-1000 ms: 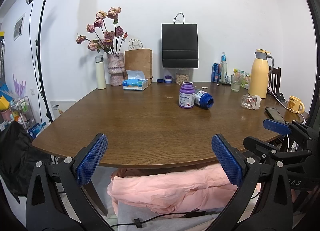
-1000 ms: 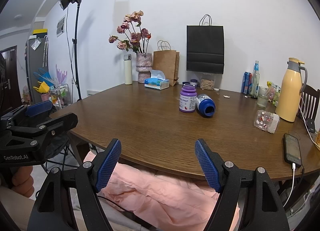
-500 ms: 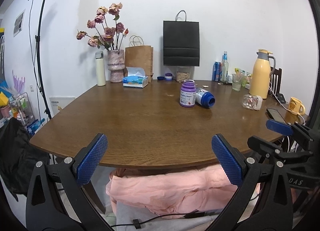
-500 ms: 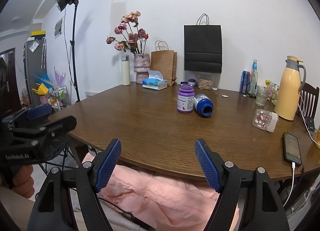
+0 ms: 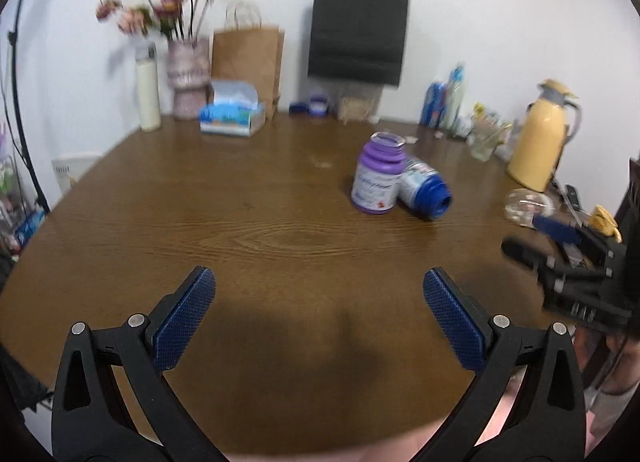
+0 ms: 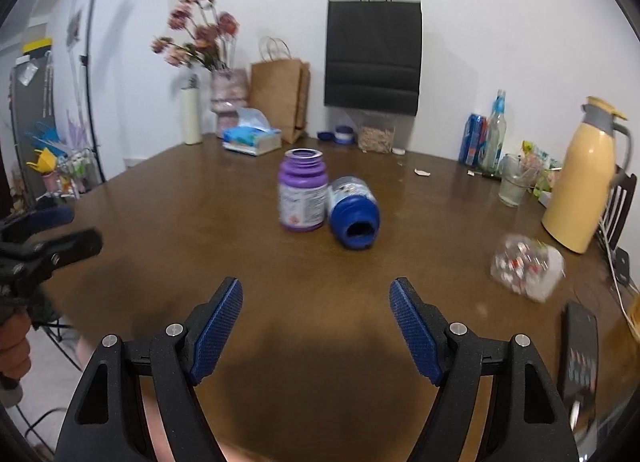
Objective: Flip cup upright
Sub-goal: 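Move the right tool to the lying blue bottle and close on it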
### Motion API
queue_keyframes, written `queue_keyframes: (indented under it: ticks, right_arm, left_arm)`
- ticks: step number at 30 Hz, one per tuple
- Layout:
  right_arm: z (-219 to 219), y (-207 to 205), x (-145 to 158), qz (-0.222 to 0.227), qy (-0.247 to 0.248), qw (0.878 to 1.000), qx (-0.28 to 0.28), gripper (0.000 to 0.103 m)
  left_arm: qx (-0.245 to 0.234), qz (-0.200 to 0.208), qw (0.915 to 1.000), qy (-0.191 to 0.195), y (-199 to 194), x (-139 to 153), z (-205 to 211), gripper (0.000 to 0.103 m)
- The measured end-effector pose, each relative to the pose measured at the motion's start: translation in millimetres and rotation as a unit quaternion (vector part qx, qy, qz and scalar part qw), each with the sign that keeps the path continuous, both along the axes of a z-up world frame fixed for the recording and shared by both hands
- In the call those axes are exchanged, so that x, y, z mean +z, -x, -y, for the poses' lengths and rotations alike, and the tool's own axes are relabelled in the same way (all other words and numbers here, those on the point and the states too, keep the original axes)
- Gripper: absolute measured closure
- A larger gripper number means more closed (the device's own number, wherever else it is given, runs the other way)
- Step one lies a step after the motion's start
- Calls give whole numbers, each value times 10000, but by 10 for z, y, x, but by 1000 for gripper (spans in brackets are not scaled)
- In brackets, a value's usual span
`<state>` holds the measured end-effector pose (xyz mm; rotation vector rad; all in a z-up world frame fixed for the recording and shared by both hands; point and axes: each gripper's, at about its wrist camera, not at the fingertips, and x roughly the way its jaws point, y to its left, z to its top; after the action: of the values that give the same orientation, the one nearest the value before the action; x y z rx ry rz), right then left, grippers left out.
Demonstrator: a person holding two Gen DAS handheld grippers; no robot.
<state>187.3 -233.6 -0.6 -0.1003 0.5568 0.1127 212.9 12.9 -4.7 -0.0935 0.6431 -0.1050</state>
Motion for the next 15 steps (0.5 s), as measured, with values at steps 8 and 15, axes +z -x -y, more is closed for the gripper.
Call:
queue_keyframes:
  ticks: [8,15]
  right_arm:
    - [252,-1420,-92,-787,-279,9965,-10,22]
    - [296,-1995,-392,-1411,-327,9895,17,30]
  left_arm:
    - [-85,-487,9985,250,-872,-85,32,0]
    - [-363,-658,9962,435,-1163,-189,76,0]
